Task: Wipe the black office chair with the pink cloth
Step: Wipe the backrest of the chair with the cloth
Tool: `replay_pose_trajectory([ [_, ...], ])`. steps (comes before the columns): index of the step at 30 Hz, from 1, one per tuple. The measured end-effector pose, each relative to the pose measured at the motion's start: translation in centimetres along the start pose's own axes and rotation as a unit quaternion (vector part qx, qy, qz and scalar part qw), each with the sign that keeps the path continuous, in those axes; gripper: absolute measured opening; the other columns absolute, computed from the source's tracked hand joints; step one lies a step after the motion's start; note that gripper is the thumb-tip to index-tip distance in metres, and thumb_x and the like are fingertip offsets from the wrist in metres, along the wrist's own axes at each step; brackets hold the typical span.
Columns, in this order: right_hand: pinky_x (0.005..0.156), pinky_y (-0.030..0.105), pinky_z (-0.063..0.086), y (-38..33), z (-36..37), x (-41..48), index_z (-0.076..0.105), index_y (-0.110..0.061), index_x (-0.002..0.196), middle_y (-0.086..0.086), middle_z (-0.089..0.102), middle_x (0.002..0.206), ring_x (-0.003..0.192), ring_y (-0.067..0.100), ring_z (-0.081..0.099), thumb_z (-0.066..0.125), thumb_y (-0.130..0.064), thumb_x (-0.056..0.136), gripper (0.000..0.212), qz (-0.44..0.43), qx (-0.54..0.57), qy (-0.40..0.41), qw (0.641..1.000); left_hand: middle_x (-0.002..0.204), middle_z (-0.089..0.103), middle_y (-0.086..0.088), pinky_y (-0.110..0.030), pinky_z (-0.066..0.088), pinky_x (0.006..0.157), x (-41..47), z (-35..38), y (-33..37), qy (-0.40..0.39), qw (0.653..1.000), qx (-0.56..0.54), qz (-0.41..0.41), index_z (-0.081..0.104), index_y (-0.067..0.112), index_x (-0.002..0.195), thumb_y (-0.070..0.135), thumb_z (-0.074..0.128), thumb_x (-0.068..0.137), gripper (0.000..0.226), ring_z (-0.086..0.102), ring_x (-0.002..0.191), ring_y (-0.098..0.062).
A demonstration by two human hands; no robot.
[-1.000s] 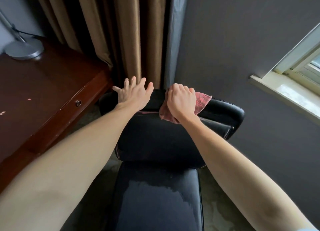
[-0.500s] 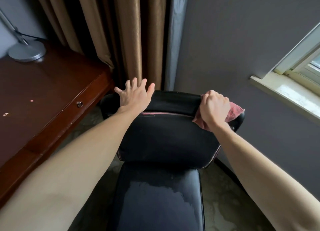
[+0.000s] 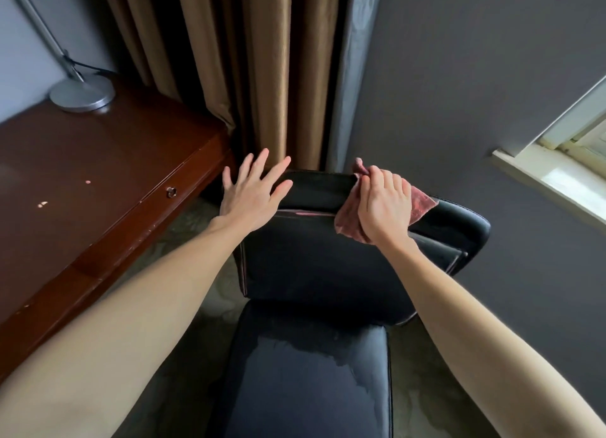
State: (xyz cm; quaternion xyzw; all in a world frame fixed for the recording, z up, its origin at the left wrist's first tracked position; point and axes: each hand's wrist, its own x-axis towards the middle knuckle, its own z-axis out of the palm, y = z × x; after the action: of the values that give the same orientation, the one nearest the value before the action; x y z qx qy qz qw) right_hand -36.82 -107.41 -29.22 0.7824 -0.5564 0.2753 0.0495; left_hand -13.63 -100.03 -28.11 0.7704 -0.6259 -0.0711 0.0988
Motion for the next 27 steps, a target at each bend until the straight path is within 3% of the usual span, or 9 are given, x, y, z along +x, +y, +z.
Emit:
replay_pose_trajectory([
  [3,0.085,0.039,0.035,-3.3,0.8,0.7,0.060,-0.010,0.096,0.009,0.064,0.095,0.088,0.032,0.055,0.032,-0.020,0.096,0.029,0.028,-0.002,-0.022,0.999,0.167,-0.001,0.003,-0.061,0.002,0.119,0.3,-0.3,-0.5,-0.021,1.000,-0.012,-0.015,0.009,0.049,0.154,0.059,0.015,0.102,0.054,-0.005,0.153,-0.024],
  [7,0.087,0.037,0.036,-8.7,1.5,1.2,0.063,-0.012,0.102,0.006,0.066,0.099,0.092,0.028,0.058,0.029,-0.023,0.094,0.037,-0.036,0.012,-0.069,0.997,0.167,-0.005,0.005,-0.060,0.003,0.118,0.0,-0.4,-1.4,-0.037,0.999,-0.009,-0.031,0.005,0.052,0.153,0.062,0.014,0.101,0.053,-0.008,0.153,-0.023],
  [13,0.089,0.038,0.037,-4.7,0.8,0.8,0.061,-0.010,0.115,0.008,0.066,0.109,0.097,0.030,0.058,0.033,-0.023,0.104,0.033,-0.073,0.027,-0.063,0.995,0.167,-0.005,0.005,-0.060,0.002,0.117,0.0,-0.7,0.3,-0.053,0.998,-0.010,-0.028,0.005,0.052,0.153,0.063,0.014,0.101,0.054,-0.009,0.152,-0.024],
  [21,0.099,0.039,0.031,8.3,-3.9,-2.4,0.058,-0.008,0.118,0.013,0.063,0.115,0.107,0.034,0.053,0.033,-0.017,0.100,0.032,0.126,0.010,-0.002,0.992,0.166,-0.013,0.001,-0.060,0.000,0.118,0.6,-1.4,1.9,-0.075,0.996,0.018,-0.040,0.001,0.051,0.153,0.063,0.014,0.101,0.055,-0.007,0.152,-0.032],
  [24,0.101,0.039,0.029,7.4,-3.6,-2.0,0.062,-0.009,0.113,0.012,0.064,0.112,0.107,0.034,0.052,0.029,-0.020,0.096,0.038,0.176,0.034,0.017,0.984,0.166,-0.014,0.002,-0.060,0.000,0.119,0.7,-1.3,1.7,-0.085,0.995,-0.006,-0.048,0.003,0.053,0.153,0.061,0.016,0.102,0.054,-0.009,0.152,-0.032],
  [27,0.095,0.040,0.029,3.6,-2.5,-0.4,0.060,-0.008,0.092,0.012,0.063,0.098,0.100,0.033,0.051,0.028,-0.019,0.089,0.034,0.190,0.043,0.006,0.981,0.166,-0.012,0.001,-0.060,-0.001,0.118,0.6,-1.5,0.9,-0.093,0.993,-0.015,-0.066,0.004,0.054,0.152,0.060,0.016,0.102,0.053,-0.010,0.152,-0.032],
])
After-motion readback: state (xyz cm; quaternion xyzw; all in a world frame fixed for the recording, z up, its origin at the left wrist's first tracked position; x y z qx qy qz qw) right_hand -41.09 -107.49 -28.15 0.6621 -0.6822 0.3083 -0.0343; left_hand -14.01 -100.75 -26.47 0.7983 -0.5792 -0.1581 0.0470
